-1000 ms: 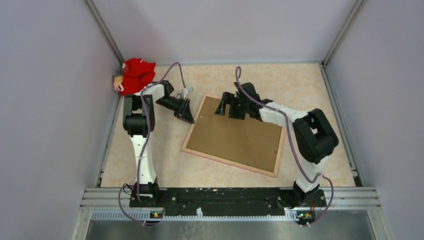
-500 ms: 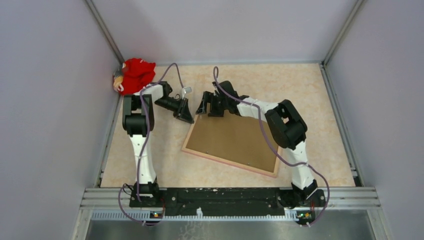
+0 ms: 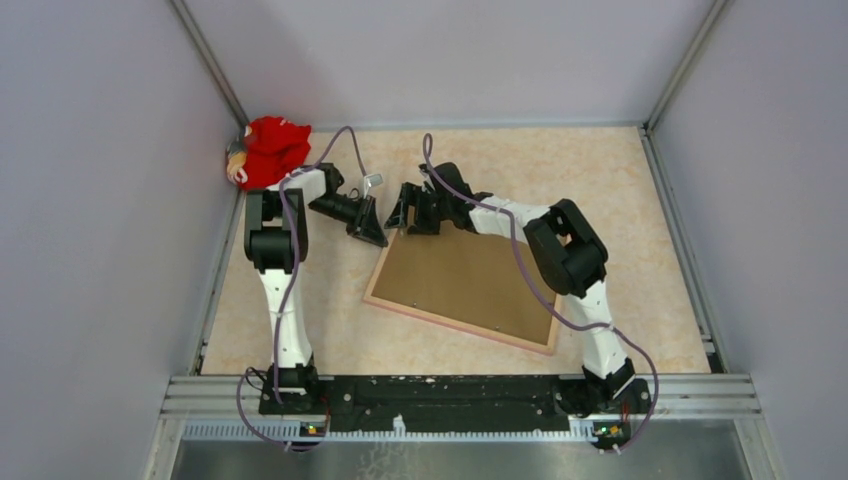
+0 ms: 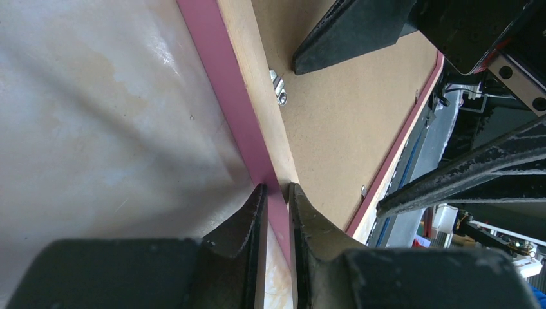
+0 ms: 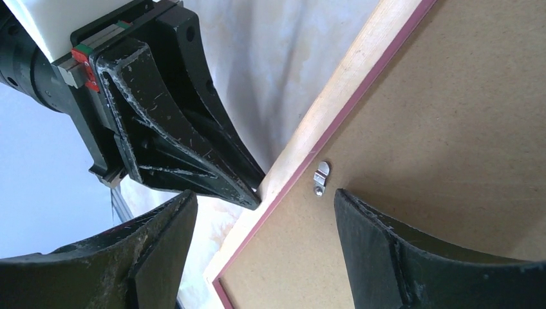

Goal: Put the photo into the frame
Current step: Install the photo frame at the center of the board, then turn over the photo frame at the center of the board.

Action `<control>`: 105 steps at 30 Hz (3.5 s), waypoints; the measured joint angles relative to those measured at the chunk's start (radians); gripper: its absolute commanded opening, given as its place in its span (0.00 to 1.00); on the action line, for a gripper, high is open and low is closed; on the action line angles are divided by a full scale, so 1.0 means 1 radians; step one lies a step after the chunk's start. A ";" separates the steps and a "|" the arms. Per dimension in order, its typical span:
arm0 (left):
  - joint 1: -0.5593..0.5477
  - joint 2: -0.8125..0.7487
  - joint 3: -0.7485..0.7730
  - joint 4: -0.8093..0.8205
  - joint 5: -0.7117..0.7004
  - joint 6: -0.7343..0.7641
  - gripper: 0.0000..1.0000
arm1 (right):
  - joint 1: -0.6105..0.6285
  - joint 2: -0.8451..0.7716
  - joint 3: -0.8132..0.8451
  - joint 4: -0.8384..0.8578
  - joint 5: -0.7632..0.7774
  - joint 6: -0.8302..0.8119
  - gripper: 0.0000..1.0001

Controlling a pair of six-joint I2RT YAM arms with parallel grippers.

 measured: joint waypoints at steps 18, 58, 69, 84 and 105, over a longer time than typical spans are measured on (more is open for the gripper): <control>0.002 0.000 -0.006 0.005 0.008 0.001 0.22 | 0.001 0.040 0.039 0.024 -0.044 0.029 0.77; 0.007 0.000 -0.012 0.013 0.013 0.006 0.48 | 0.001 0.042 0.115 -0.103 -0.027 -0.113 0.83; 0.091 -0.090 0.036 -0.037 -0.054 0.079 0.99 | 0.208 -0.605 -0.436 -0.245 0.252 -0.519 0.83; 0.107 -0.676 -0.325 -0.009 -0.169 0.274 0.99 | 0.507 -0.757 -0.761 -0.282 0.534 -0.634 0.68; 0.102 -1.128 -0.800 -0.044 -0.087 1.048 0.99 | 0.529 -0.675 -0.752 -0.267 0.638 -0.730 0.00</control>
